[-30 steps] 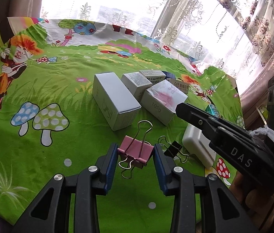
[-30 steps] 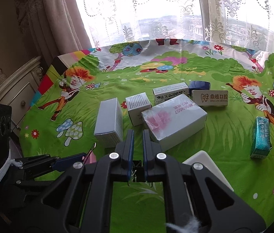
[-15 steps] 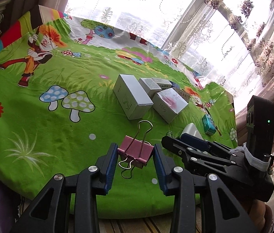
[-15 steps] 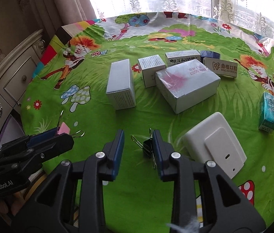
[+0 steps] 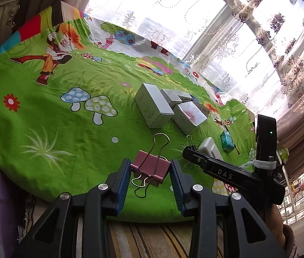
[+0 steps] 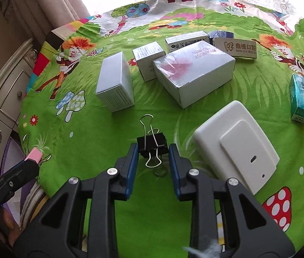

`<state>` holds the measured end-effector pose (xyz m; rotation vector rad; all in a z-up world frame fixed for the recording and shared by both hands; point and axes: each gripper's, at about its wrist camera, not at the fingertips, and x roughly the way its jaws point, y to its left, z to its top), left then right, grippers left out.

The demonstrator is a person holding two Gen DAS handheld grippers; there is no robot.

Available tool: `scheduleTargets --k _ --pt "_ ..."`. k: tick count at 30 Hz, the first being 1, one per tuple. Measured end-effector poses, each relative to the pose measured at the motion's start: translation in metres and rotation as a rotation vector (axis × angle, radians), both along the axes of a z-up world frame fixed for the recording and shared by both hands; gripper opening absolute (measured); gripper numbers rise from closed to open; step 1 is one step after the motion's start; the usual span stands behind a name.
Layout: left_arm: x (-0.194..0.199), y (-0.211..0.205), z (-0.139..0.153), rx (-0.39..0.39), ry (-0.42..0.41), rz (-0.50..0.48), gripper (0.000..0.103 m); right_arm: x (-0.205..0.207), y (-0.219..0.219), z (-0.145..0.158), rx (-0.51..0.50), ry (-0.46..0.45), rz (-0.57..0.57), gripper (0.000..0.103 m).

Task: Organize rigid objects
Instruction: 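Carry the pink and black binder clips over the purple box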

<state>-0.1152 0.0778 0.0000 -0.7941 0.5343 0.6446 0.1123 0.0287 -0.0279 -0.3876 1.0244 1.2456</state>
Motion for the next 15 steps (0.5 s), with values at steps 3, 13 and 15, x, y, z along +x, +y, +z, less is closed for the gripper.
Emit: scheduleTargets --k 3,13,15 --pt "-0.008 -0.004 0.003 0.000 -0.013 0.007 0.038 -0.010 -0.002 0.011 0.030 -0.012 0.022 0.033" --pt "-0.050 -0.009 0.001 -0.042 -0.027 0.108 0.038 -0.075 -0.002 0.031 0.049 -0.023 0.147 0.033" --pt "-0.061 -0.009 0.002 -0.045 -0.020 0.137 0.038 -0.087 -0.002 0.035 0.052 -0.015 0.172 0.033"
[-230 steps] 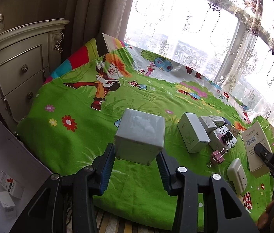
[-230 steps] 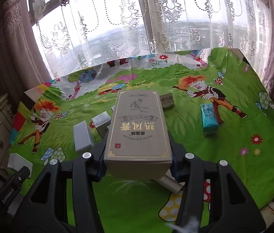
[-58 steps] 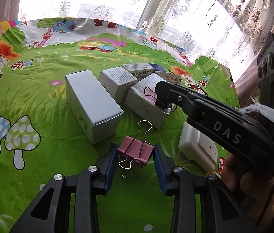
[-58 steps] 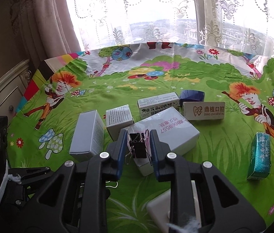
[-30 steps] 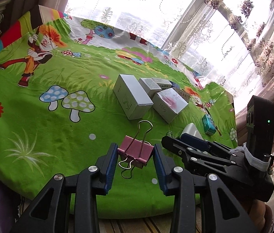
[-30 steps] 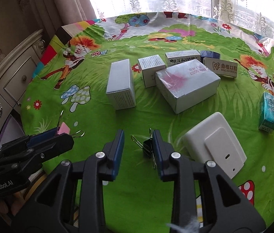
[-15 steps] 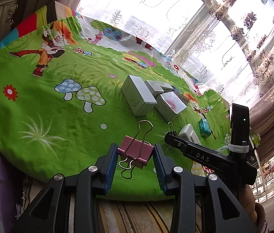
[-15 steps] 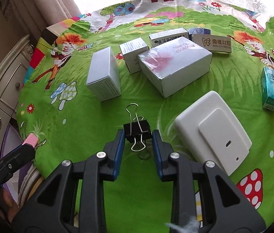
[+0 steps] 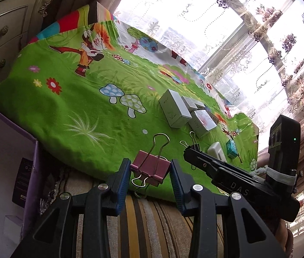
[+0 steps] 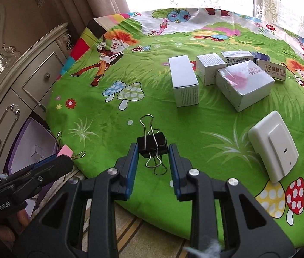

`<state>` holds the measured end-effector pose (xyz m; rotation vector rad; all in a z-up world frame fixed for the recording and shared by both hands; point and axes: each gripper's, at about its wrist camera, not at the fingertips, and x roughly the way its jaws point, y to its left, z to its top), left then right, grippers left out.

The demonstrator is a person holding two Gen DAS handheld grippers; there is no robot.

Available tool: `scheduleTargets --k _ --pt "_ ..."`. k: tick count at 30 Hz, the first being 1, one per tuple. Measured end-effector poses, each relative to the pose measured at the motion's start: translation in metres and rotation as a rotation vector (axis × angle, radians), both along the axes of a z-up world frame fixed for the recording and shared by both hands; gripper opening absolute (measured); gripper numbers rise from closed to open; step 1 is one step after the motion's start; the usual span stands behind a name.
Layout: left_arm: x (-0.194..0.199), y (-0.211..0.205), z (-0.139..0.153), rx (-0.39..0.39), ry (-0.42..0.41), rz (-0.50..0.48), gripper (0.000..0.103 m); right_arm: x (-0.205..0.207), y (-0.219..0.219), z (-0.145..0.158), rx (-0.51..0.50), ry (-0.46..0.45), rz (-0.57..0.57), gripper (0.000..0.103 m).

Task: Organize rigid objects
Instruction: 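Carry the pink and black binder clips over the purple box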

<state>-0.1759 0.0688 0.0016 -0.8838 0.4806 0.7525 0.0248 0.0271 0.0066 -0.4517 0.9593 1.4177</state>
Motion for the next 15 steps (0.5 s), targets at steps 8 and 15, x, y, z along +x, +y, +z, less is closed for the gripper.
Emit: scheduleTargets --k 8,15 --pt "-0.066 0.004 -0.005 -0.054 0.055 0.200 0.038 -0.052 0.001 0.012 -0.003 0.014 0.107 0.033" --pt "-0.125 0.014 -0.008 -0.096 0.074 0.366 0.038 -0.106 0.008 0.025 0.004 0.022 0.237 0.033"
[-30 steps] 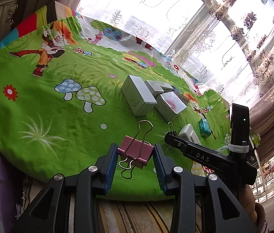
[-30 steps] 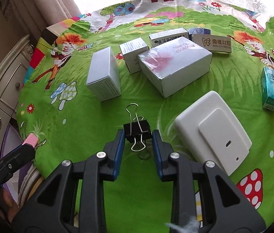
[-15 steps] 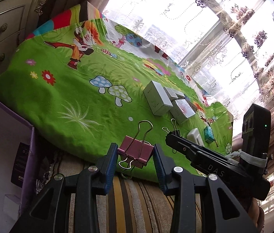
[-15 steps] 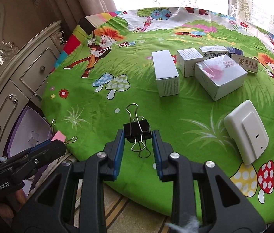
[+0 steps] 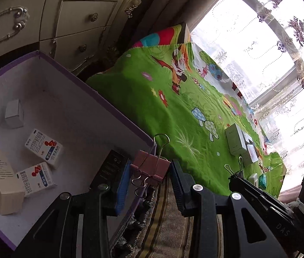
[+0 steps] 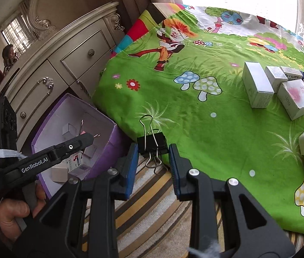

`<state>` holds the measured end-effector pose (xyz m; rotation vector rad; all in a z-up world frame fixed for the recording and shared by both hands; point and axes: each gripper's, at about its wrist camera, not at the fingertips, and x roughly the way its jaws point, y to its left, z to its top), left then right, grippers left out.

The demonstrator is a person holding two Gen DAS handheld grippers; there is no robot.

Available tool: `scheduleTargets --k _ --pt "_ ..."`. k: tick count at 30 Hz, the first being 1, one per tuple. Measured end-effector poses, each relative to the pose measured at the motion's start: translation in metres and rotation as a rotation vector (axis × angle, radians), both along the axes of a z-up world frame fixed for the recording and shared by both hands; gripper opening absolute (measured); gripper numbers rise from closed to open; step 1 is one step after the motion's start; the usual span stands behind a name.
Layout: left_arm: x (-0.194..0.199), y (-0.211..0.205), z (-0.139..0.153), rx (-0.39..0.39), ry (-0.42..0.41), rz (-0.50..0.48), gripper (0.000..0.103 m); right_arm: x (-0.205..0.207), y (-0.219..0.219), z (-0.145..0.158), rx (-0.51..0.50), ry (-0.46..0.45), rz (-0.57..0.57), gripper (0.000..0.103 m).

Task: Organize rigid objects
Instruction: 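Carry the pink and black binder clips over the purple box, then open both grippers to drop the binder clips into the purple box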

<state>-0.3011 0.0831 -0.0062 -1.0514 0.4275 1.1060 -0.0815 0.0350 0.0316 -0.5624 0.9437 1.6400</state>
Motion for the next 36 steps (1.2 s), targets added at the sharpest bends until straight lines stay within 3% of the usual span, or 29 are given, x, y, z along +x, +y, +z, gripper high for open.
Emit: scheduleTargets --k 11,23,25,27,29,36 --pt "-0.071 0.009 -0.006 -0.028 -0.032 0.198 0.038 -0.095 0.009 0.006 -0.001 -0.028 0.238 0.033" --pt "-0.086 0.009 -0.008 -0.046 -0.029 0.249 0.041 -0.163 0.001 -0.011 -0.015 -0.053 0.478 0.034" --pt "-0.086 0.010 -0.010 -0.064 -0.023 0.255 0.052 -0.162 0.000 -0.013 -0.024 -0.066 0.474 0.038" --pt "-0.087 0.009 -0.012 -0.073 -0.026 0.266 0.057 -0.155 0.002 -0.014 -0.032 -0.079 0.441 0.058" --pt "-0.085 0.009 -0.012 -0.077 -0.015 0.266 0.057 -0.143 0.004 -0.011 -0.031 -0.057 0.408 0.067" --pt "-0.072 0.007 -0.011 -0.081 0.011 0.242 0.058 -0.101 0.009 -0.002 -0.010 -0.104 0.294 0.072"
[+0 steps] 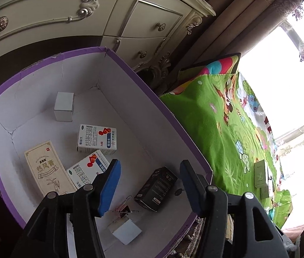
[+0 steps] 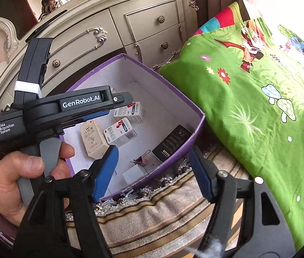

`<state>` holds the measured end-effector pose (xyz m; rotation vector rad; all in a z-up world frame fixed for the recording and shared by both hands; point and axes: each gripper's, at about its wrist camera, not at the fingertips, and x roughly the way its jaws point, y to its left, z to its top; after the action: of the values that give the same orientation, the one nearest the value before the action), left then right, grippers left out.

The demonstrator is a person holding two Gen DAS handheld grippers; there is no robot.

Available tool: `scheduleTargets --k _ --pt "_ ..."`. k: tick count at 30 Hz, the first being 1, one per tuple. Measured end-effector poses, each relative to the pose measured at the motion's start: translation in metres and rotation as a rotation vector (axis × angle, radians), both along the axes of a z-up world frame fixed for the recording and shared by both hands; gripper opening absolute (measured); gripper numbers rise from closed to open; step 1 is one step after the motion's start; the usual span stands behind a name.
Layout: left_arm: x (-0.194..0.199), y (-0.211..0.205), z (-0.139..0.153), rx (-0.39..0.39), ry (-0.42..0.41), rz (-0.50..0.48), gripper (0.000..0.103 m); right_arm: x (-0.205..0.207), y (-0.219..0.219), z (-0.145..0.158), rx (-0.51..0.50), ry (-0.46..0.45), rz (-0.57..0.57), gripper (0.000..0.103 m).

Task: Organize rigid objects
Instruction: 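Open both grippers to drop the binder clips into the purple box, then move both grippers back over the boxes on the bedspread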

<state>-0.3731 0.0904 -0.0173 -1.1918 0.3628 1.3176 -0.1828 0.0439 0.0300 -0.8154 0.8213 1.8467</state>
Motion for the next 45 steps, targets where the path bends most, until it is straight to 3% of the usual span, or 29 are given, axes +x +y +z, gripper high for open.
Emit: scheduleTargets --k 7,14,30,38,45 --pt "0.032 -0.001 0.003 -0.008 0.033 -0.069 0.059 0.047 -0.004 0.006 0.084 -0.152 -0.140 0.077" --pt "0.075 -0.002 0.010 -0.002 0.074 -0.153 0.060 0.108 -0.012 0.006 0.122 -0.214 -0.284 0.081" --pt "0.181 -0.001 0.023 0.025 0.169 -0.339 0.068 0.236 -0.027 -0.013 0.122 -0.311 -0.553 0.089" --pt "0.239 0.005 0.028 0.059 0.192 -0.439 0.073 0.296 -0.033 -0.028 0.081 -0.297 -0.622 0.090" --pt "0.294 0.011 0.035 0.099 0.210 -0.532 0.074 0.317 -0.033 -0.035 0.075 -0.303 -0.631 0.094"
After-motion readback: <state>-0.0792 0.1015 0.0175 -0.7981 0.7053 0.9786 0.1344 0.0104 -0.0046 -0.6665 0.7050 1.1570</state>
